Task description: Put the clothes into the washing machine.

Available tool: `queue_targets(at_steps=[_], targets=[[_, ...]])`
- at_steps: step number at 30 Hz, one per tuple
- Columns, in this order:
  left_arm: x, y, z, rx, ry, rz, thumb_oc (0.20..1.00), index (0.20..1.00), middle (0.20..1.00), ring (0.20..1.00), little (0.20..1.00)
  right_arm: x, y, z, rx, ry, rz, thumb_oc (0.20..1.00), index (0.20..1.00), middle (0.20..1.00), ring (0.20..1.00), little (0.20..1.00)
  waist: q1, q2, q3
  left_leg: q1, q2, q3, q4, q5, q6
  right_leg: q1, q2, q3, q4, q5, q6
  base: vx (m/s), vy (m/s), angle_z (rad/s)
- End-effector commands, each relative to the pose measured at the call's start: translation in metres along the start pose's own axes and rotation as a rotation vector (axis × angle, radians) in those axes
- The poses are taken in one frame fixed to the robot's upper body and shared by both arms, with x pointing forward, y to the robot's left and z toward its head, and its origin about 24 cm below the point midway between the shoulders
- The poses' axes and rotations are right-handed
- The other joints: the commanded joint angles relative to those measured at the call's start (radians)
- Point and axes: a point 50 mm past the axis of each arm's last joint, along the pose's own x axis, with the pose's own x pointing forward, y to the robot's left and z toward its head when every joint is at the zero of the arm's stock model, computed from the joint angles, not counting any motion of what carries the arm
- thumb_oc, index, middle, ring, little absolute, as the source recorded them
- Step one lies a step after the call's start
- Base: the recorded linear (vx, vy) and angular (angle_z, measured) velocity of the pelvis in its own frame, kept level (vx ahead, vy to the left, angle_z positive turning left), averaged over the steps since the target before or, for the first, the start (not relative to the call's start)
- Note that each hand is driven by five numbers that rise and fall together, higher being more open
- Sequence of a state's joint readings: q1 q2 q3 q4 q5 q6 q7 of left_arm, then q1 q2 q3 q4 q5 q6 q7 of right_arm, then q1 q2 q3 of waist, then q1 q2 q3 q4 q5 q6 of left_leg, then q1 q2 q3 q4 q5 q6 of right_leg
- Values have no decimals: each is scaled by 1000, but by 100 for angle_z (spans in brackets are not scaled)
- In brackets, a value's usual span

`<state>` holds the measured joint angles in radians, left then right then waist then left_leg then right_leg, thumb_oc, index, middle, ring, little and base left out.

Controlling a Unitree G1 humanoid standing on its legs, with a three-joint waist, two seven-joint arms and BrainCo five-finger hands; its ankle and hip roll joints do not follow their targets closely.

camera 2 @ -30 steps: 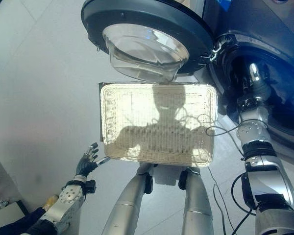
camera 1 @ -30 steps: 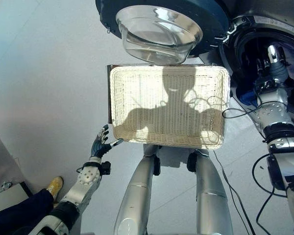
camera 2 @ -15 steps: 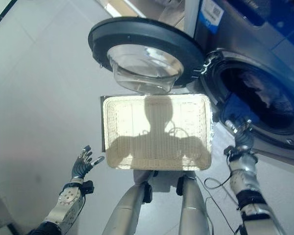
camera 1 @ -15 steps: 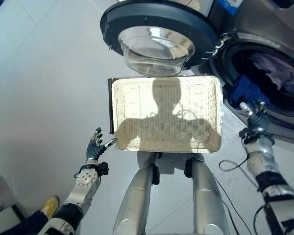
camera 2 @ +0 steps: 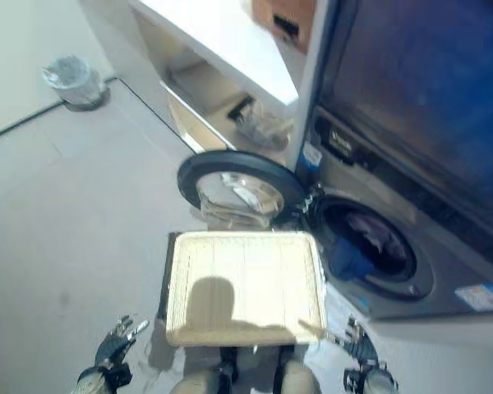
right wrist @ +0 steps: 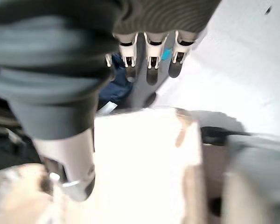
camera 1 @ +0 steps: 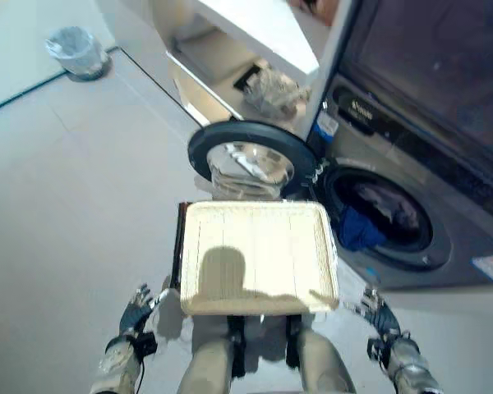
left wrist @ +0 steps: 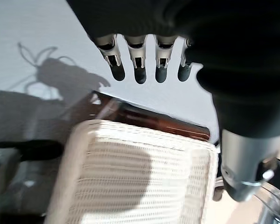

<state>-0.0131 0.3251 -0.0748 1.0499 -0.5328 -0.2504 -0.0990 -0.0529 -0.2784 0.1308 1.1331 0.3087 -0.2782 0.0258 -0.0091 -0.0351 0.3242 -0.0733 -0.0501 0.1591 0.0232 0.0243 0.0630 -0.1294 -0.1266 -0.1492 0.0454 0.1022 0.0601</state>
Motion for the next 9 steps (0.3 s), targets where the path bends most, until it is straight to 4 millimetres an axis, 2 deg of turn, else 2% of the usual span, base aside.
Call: queue_targets(at_steps=[1, 2, 4, 5, 9], targets=[[2, -26, -8, 150, 48, -151, 1000, 1000, 1000, 1000, 1000, 3, 3, 3, -165, 28, 74, 1000, 1000, 1000, 1000, 1000, 19, 36, -63, 22, -4, -30, -3, -32, -54, 42, 7, -13, 58, -55, 57, 88, -157, 4], [0, -29, -19, 173, 103, -163, 1000, 1000, 1000, 1000, 1000, 1, 11, -7, -184, 85, 111, 1000, 1000, 1000, 1000, 1000, 21, 37, -94, 55, 1, -45, -35, -24, -56, 68, 16, -15, 50, -62, 53, 65, -97, 13], [-1, -29, -22, 174, 115, -163, 1000, 1000, 1000, 1000, 1000, 1, 14, -10, -195, 100, 125, 1000, 1000, 1000, 1000, 1000, 20, 37, -101, 64, 1, -50, -43, -22, -56, 75, 18, -14, 47, -65, 51, 56, -117, 17], [-5, -32, -36, 164, 176, -154, 1000, 1000, 1000, 1000, 1000, -3, 25, -22, -195, 155, 175, 1000, 1000, 1000, 1000, 1000, 25, 36, -139, 100, 3, -73, -85, -6, -59, 115, 32, -18, 24, -70, 42, 55, -177, 10], [-8, -32, -47, 156, 228, -135, 1000, 1000, 1000, 1000, 1000, -6, 34, -31, -201, 199, 211, 1000, 1000, 1000, 1000, 1000, 28, 31, -173, 118, 6, -112, -110, 7, -67, 160, 61, -9, -14, -76, 27, 26, -191, 15]])
